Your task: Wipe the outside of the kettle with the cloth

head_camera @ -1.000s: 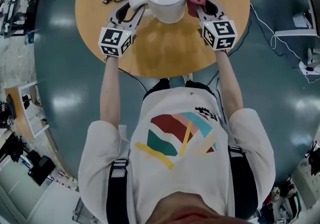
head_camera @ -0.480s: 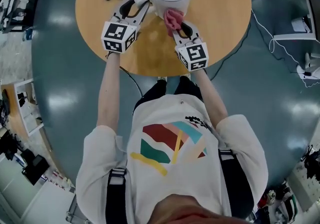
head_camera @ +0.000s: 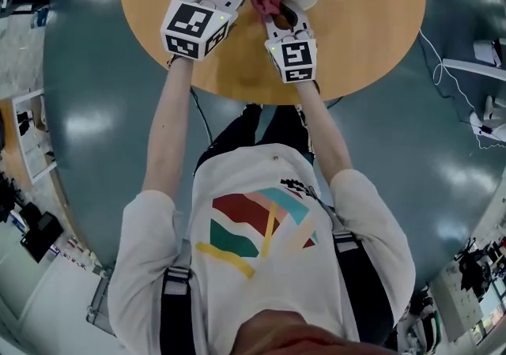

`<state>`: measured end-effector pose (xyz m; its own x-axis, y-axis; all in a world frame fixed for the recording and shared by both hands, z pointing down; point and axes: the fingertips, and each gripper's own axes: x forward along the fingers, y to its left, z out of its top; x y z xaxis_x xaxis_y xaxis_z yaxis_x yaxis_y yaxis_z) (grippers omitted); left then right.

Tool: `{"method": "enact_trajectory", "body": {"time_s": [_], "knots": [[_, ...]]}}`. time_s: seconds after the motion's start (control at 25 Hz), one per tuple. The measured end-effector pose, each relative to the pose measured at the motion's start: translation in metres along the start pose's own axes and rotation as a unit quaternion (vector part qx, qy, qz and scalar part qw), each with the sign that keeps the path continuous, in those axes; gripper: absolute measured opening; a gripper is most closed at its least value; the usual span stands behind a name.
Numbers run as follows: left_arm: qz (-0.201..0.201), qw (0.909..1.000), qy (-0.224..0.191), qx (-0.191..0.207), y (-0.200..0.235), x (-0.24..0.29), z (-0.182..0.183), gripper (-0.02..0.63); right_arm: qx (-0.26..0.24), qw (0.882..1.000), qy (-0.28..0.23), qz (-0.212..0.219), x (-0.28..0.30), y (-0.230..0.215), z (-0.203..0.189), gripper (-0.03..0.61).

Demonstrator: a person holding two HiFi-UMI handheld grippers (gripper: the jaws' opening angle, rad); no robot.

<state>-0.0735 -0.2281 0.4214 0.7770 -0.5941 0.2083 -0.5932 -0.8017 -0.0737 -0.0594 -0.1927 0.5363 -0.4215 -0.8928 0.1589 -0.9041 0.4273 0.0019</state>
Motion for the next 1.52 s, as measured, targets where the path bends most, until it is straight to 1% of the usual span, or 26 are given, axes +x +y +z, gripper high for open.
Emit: {"method": "enact_trajectory", "body": {"time_s": [0.24,0.6,0.72,0.84,0.92,1.12,1.52], "knots": [[-0.001,1.0,-0.003,-0.002,0.016,-0.012,-0.001,0.207,-0.006,1.0,0.002,-0.02,0.014,0.013,-0.001,0.046],[-0.008,0.9999,-0.006,0.001,0.005,-0.005,-0.002,0.206,0.005,0.998,0.003,-0.056,-0.022,-0.017,-0.014,0.048],[-0.01,0.9999,-0.007,0.002,0.004,-0.006,-0.002,0.206,0.005,0.998,0.006,-0.059,-0.033,-0.025,-0.016,0.048],[-0.011,0.9999,-0.006,0.002,0.004,-0.009,0.0,0.206,-0.004,0.999,0.01,-0.053,-0.042,-0.03,-0.014,0.048],[-0.012,0.9999,-0.006,0.002,0.003,-0.009,0.001,0.206,-0.005,0.999,0.011,-0.053,-0.05,-0.038,-0.015,0.048],[-0.014,0.9999,-0.003,0.002,0.004,-0.008,-0.001,0.206,0.008,0.997,0.025,-0.069,-0.063,-0.07,-0.027,0.048],[-0.023,0.9997,0.001,0.0,0.003,-0.005,-0.002,0.204,0.029,0.995,0.034,-0.089,-0.06,-0.117,-0.033,0.048]]}}
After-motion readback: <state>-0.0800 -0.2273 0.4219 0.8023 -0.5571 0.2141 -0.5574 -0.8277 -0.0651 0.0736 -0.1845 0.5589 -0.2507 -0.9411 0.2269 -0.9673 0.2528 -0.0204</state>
